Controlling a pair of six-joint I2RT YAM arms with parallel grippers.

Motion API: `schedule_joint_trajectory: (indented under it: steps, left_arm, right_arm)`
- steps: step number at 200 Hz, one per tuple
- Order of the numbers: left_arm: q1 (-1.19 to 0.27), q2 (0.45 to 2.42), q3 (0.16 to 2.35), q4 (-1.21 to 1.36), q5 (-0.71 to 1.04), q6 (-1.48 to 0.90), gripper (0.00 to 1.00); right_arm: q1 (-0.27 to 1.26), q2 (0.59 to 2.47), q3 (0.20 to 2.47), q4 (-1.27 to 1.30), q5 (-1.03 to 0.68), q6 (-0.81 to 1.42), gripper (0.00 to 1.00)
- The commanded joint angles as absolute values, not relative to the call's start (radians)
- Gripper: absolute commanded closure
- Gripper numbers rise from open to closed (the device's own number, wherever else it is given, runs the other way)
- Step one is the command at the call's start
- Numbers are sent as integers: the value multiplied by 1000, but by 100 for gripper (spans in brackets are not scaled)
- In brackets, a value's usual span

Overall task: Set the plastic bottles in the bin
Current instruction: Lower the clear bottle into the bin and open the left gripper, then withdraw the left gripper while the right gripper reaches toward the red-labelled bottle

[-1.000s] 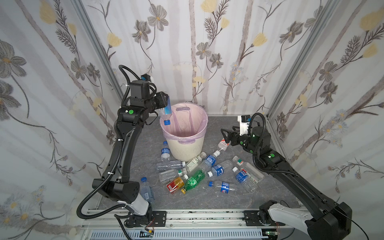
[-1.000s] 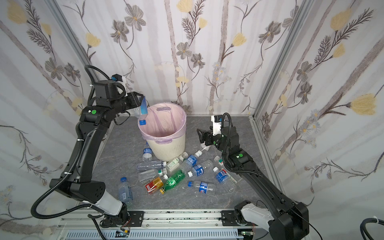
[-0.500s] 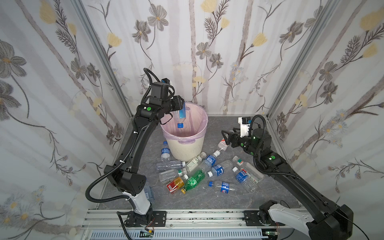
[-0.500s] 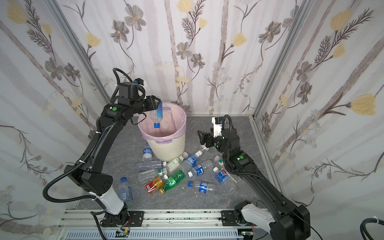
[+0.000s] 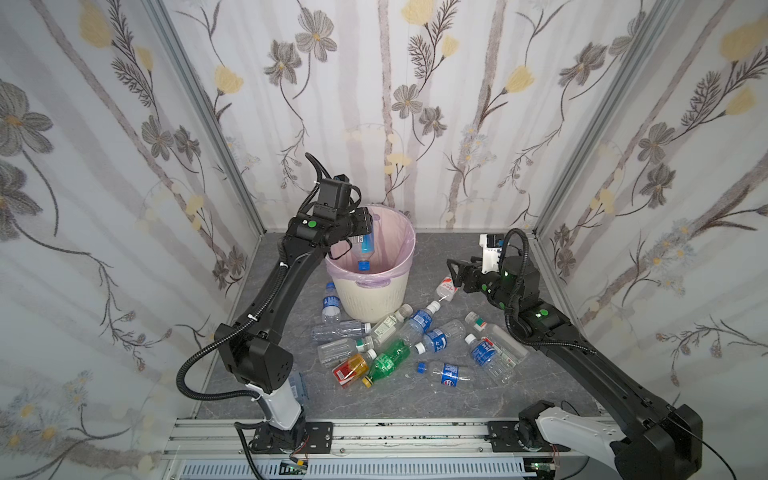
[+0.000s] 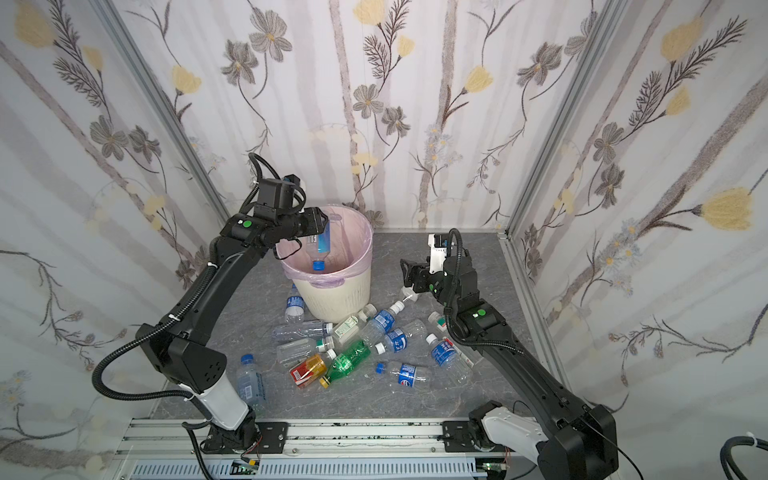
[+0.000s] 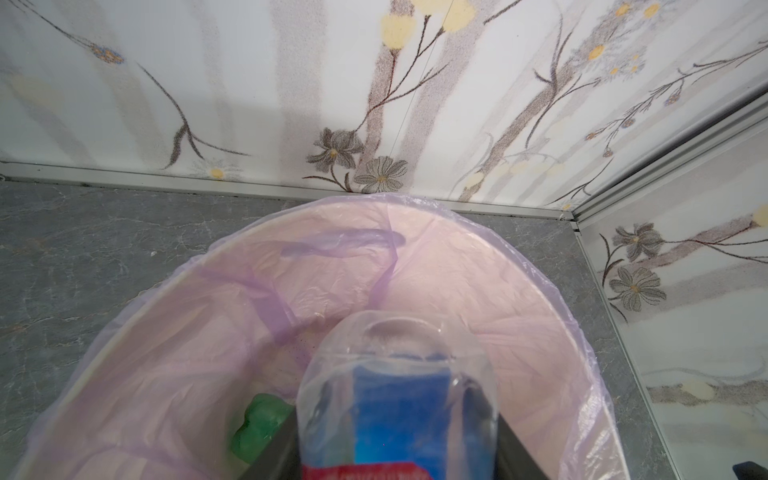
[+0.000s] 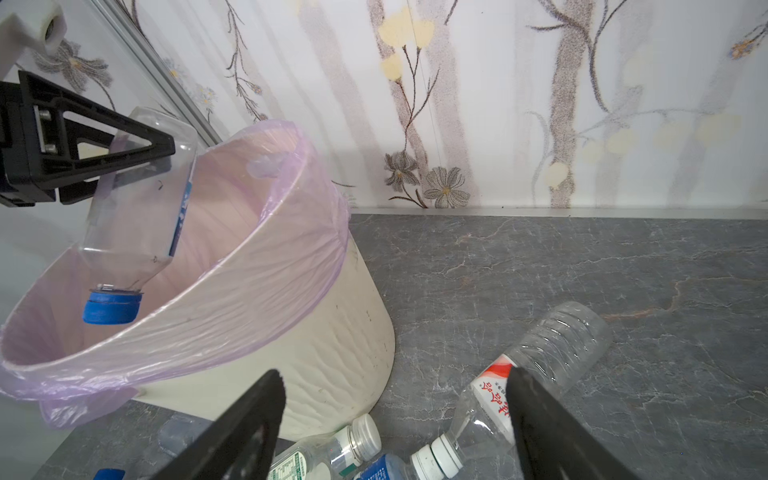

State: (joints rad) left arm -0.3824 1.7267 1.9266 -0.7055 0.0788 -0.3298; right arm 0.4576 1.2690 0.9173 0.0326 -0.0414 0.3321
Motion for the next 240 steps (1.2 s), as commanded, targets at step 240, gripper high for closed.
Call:
schedule_joint_trajectory:
  steps: [240]
  left_arm:
    - [-231, 1297, 1437, -589, -18, -298, 22]
  right_arm:
    - [326, 1461, 966, -108, 67, 431, 11]
